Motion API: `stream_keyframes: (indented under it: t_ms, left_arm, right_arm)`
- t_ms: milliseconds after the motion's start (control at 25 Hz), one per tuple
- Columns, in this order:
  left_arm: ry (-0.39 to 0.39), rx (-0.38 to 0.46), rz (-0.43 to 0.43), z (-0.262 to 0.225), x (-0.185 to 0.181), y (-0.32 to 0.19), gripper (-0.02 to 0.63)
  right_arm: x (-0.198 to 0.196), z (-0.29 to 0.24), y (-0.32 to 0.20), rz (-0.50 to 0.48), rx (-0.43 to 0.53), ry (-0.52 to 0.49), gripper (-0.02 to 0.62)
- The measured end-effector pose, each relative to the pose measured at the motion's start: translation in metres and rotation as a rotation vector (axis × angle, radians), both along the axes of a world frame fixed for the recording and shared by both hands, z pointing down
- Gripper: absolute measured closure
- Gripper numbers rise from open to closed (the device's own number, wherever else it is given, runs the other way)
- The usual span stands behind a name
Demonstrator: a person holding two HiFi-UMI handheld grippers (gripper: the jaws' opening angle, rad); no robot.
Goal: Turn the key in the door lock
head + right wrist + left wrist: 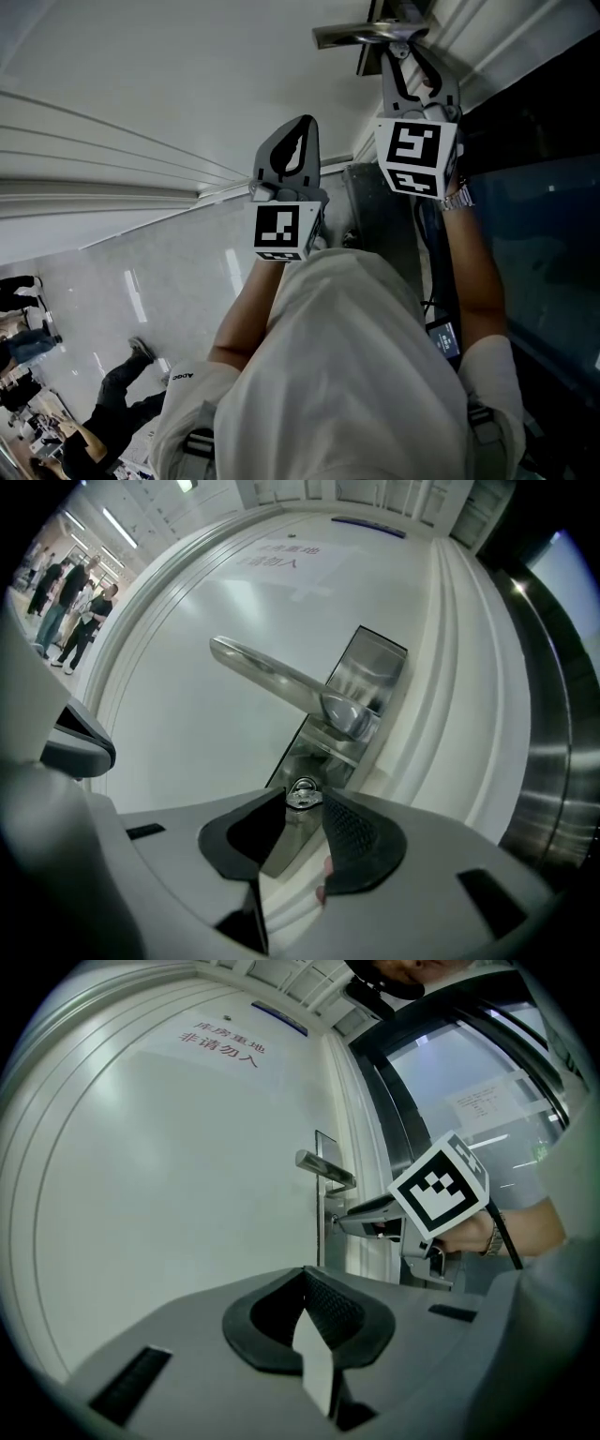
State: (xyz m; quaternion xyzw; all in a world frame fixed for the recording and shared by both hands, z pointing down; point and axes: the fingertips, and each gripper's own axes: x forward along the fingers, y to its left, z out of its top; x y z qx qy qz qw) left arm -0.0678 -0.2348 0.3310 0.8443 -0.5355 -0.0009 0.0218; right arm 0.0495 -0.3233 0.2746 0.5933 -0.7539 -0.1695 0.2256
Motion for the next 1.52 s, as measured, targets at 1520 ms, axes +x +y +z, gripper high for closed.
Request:
stream_keyframes:
  t_ms: [1520]
  left_arm:
    - [-0.105,-0.07,-0.129,0.056,0.025,0.099,0.6]
  right_arm:
    - [0.035,0.107,0.184,-0.206,-0.234,-0.553,0.592]
